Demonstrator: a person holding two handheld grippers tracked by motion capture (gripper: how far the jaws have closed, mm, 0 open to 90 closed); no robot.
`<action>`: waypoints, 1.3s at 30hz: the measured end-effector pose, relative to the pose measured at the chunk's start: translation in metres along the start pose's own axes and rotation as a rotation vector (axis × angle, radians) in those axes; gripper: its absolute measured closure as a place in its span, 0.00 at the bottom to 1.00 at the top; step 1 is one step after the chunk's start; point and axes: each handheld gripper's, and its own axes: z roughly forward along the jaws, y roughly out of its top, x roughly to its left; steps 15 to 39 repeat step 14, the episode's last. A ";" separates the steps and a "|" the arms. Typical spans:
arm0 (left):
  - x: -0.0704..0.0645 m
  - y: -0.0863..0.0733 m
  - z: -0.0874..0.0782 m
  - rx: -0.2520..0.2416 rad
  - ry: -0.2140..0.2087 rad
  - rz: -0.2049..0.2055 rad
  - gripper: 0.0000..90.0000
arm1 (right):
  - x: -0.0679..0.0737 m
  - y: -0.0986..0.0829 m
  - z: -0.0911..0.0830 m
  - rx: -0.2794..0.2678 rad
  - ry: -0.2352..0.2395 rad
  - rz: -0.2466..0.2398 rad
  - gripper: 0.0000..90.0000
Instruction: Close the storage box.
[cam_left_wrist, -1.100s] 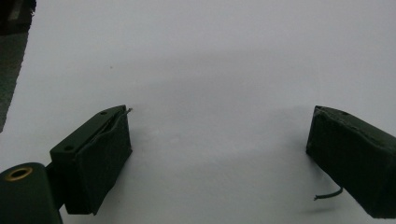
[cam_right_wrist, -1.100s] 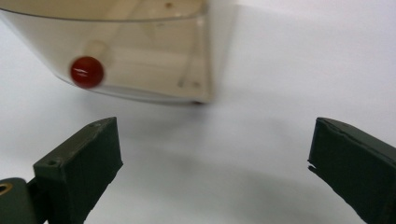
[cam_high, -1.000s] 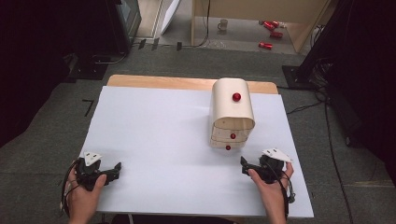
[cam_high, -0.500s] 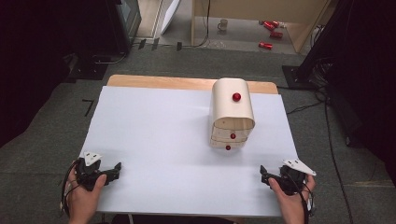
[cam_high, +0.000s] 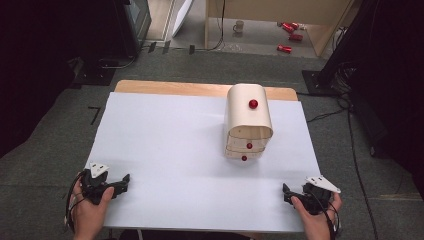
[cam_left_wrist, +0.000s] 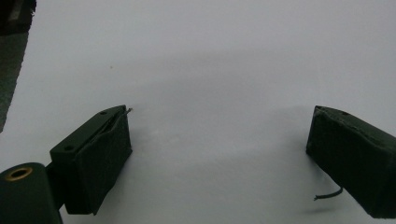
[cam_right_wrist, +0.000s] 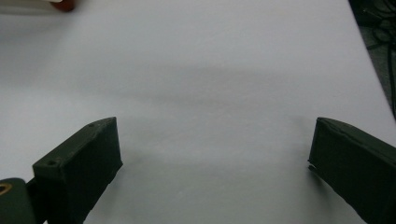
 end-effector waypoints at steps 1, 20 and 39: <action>0.000 0.000 0.000 0.000 0.000 0.000 0.07 | 0.004 -0.001 0.002 0.014 -0.010 -0.036 0.02; 0.000 0.000 0.000 0.001 0.000 0.000 0.07 | 0.003 -0.002 0.002 0.009 -0.003 -0.030 0.02; 0.000 0.000 0.000 0.001 0.000 0.000 0.07 | 0.003 -0.002 0.002 0.009 -0.003 -0.030 0.02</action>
